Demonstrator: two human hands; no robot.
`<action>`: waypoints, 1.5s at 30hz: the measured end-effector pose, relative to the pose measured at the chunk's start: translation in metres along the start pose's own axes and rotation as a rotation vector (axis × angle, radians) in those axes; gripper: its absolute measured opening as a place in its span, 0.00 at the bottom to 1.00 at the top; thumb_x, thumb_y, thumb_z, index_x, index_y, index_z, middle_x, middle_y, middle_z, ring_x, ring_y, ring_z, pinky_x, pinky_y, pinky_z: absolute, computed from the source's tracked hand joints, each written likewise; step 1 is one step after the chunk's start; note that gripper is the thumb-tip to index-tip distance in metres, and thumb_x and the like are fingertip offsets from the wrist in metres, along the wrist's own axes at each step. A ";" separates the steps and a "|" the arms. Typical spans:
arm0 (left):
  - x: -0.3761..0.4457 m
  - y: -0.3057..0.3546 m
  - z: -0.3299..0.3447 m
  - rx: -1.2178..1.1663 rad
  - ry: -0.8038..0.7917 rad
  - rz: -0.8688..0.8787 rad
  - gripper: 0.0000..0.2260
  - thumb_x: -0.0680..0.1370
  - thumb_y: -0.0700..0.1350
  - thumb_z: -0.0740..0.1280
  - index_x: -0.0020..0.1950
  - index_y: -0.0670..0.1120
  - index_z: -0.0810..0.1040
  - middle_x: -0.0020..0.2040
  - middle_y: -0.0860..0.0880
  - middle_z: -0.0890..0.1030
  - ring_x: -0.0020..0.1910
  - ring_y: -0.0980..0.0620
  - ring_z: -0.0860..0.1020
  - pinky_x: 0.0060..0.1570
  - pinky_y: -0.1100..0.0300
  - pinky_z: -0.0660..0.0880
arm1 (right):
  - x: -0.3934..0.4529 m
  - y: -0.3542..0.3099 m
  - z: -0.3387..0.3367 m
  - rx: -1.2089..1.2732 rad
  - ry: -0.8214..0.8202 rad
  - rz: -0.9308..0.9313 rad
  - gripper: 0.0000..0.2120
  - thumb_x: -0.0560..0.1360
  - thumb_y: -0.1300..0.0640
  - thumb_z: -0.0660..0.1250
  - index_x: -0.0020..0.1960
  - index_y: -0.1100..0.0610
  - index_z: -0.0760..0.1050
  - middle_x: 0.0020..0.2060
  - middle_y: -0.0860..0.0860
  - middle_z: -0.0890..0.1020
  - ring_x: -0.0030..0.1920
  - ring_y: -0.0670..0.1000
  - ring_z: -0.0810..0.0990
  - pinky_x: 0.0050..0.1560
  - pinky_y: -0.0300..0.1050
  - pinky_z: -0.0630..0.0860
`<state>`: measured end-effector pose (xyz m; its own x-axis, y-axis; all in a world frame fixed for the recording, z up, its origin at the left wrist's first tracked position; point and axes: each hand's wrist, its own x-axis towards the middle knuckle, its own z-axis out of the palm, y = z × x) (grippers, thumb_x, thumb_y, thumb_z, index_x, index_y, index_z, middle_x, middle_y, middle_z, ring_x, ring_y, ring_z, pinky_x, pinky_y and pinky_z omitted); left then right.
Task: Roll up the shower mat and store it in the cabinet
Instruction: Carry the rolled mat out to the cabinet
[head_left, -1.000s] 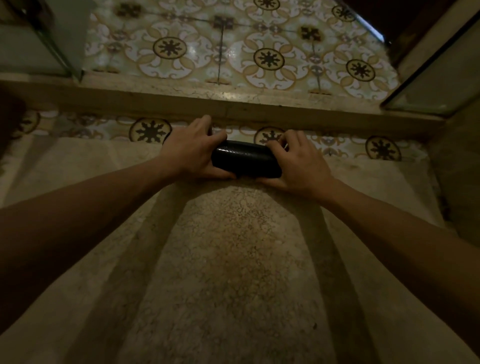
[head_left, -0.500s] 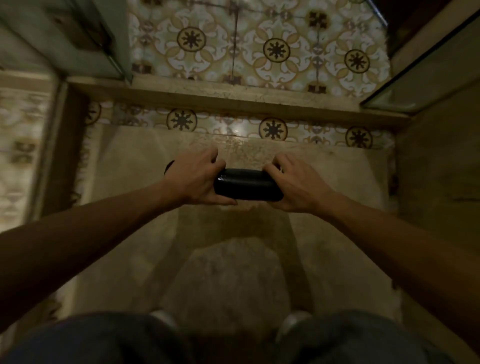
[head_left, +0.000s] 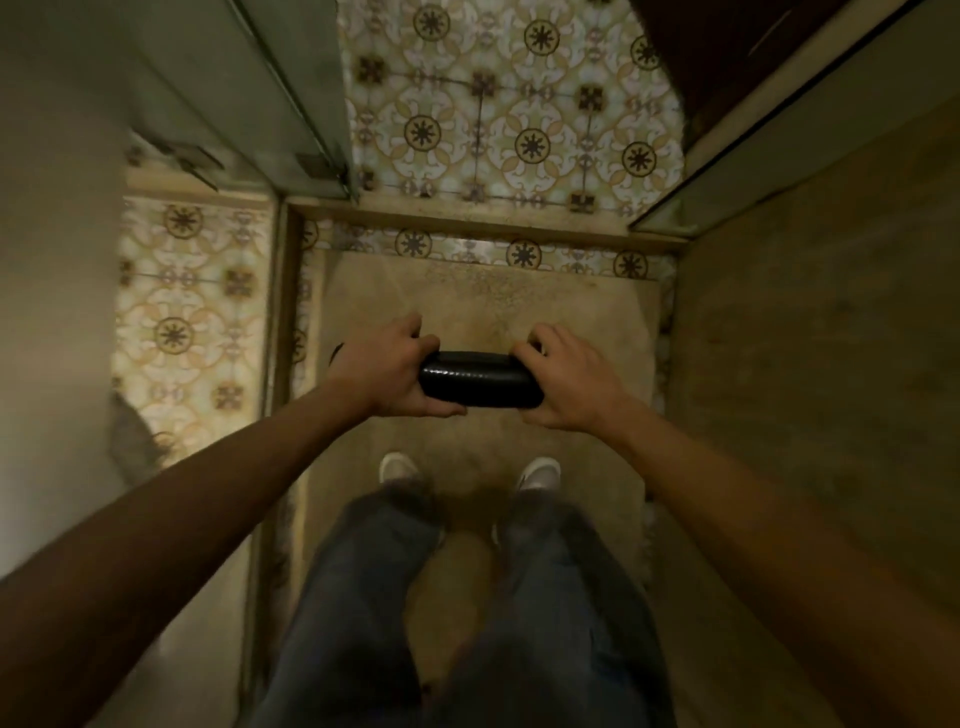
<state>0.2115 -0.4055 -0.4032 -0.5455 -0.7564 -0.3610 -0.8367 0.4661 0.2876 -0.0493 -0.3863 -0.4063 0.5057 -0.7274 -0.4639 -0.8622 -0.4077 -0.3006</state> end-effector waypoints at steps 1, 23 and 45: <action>-0.015 0.010 -0.021 0.004 -0.014 -0.014 0.34 0.65 0.77 0.66 0.49 0.47 0.81 0.41 0.51 0.68 0.32 0.54 0.66 0.29 0.61 0.57 | -0.015 -0.012 -0.022 0.001 -0.001 0.000 0.32 0.65 0.47 0.78 0.64 0.58 0.73 0.58 0.58 0.73 0.56 0.58 0.72 0.50 0.54 0.76; -0.116 0.033 -0.172 0.055 0.046 -0.039 0.37 0.60 0.82 0.59 0.48 0.52 0.80 0.41 0.53 0.70 0.29 0.56 0.66 0.26 0.63 0.56 | -0.097 -0.113 -0.164 -0.052 0.137 0.019 0.30 0.62 0.41 0.77 0.58 0.55 0.75 0.53 0.53 0.74 0.51 0.54 0.72 0.44 0.48 0.75; 0.197 -0.053 -0.341 0.087 0.048 0.009 0.30 0.61 0.72 0.67 0.51 0.50 0.76 0.48 0.53 0.75 0.44 0.50 0.78 0.37 0.53 0.78 | 0.114 0.117 -0.374 -0.079 0.171 -0.042 0.31 0.62 0.37 0.74 0.57 0.53 0.74 0.52 0.52 0.73 0.51 0.53 0.72 0.45 0.50 0.76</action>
<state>0.1656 -0.7356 -0.1866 -0.5518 -0.7720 -0.3156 -0.8340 0.5096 0.2115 -0.1034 -0.7230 -0.1826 0.5347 -0.7893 -0.3018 -0.8435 -0.4769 -0.2471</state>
